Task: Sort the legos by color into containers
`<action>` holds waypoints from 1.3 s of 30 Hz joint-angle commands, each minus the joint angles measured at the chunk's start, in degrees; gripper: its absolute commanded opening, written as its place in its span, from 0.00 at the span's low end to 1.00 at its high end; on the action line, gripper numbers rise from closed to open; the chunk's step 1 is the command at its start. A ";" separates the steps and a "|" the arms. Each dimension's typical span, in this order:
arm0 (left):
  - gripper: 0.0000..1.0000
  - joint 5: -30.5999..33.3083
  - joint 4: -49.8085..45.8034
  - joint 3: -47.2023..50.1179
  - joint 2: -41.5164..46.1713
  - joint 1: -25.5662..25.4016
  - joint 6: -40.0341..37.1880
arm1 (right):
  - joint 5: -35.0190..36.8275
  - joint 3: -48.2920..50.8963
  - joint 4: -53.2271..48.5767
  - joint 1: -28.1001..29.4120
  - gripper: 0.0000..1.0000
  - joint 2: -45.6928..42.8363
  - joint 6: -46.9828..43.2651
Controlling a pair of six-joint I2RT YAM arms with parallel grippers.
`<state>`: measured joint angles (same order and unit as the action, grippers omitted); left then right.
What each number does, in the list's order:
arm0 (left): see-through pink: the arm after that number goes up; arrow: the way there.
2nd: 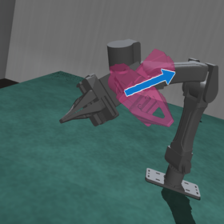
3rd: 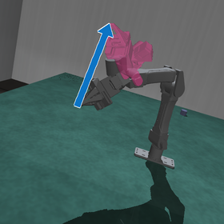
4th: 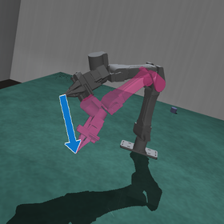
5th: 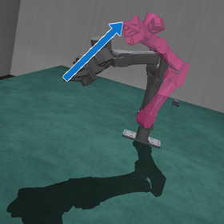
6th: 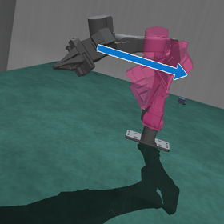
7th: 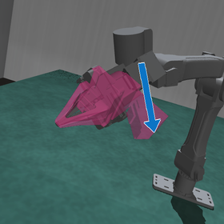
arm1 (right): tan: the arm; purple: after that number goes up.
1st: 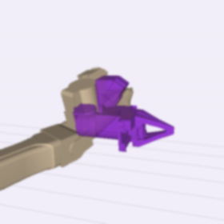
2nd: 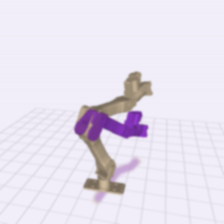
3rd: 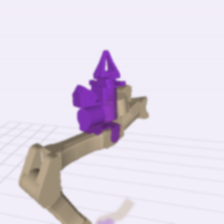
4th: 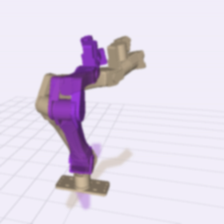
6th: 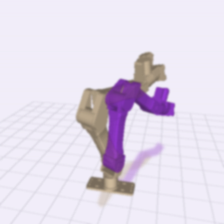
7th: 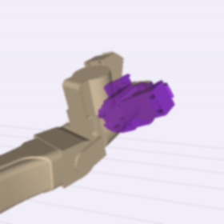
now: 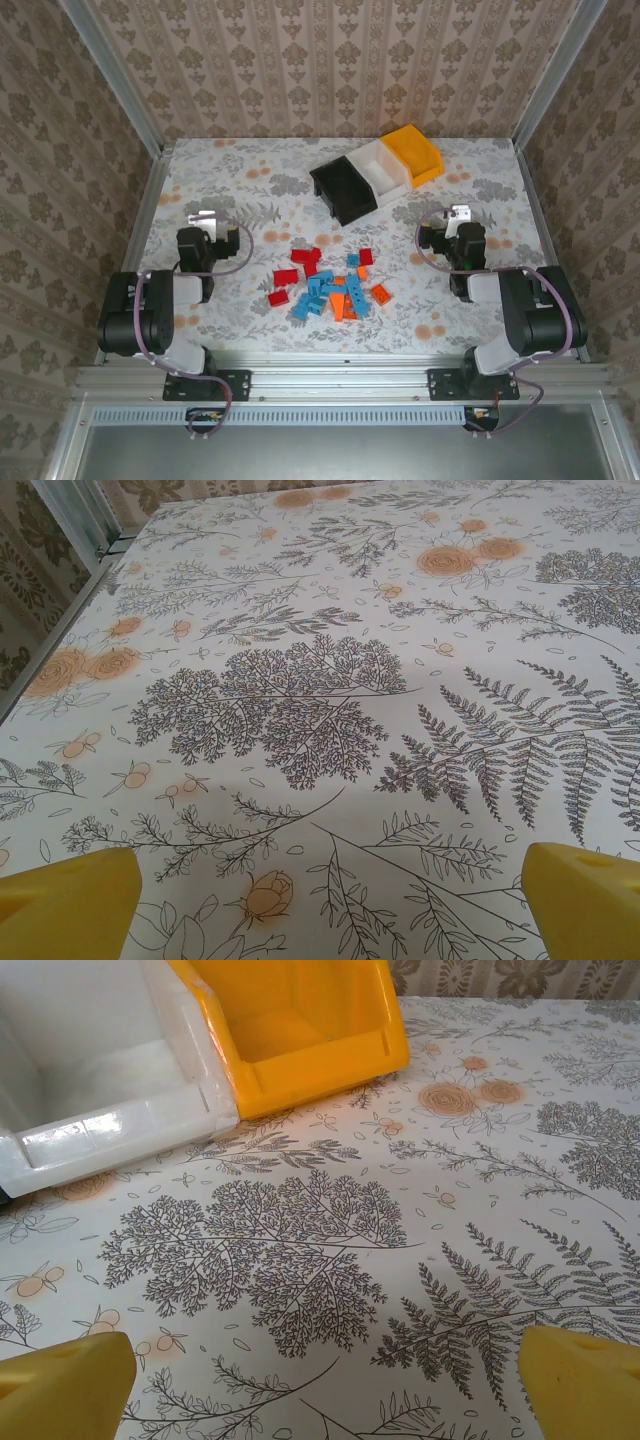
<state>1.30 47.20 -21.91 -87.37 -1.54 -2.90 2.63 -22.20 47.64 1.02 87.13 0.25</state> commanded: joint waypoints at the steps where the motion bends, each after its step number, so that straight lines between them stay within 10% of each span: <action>1: 1.00 0.29 2.02 -1.03 -0.47 -0.55 -1.05 | 0.88 -1.10 1.67 0.31 1.00 0.67 0.98; 39: 1.00 -1.21 1.26 -1.46 -0.53 0.48 -0.30 | 0.80 -1.11 1.66 0.30 1.00 0.63 1.06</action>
<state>1.19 47.18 -21.91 -87.39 -1.67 -3.07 2.63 -22.20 47.64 1.02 87.13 0.25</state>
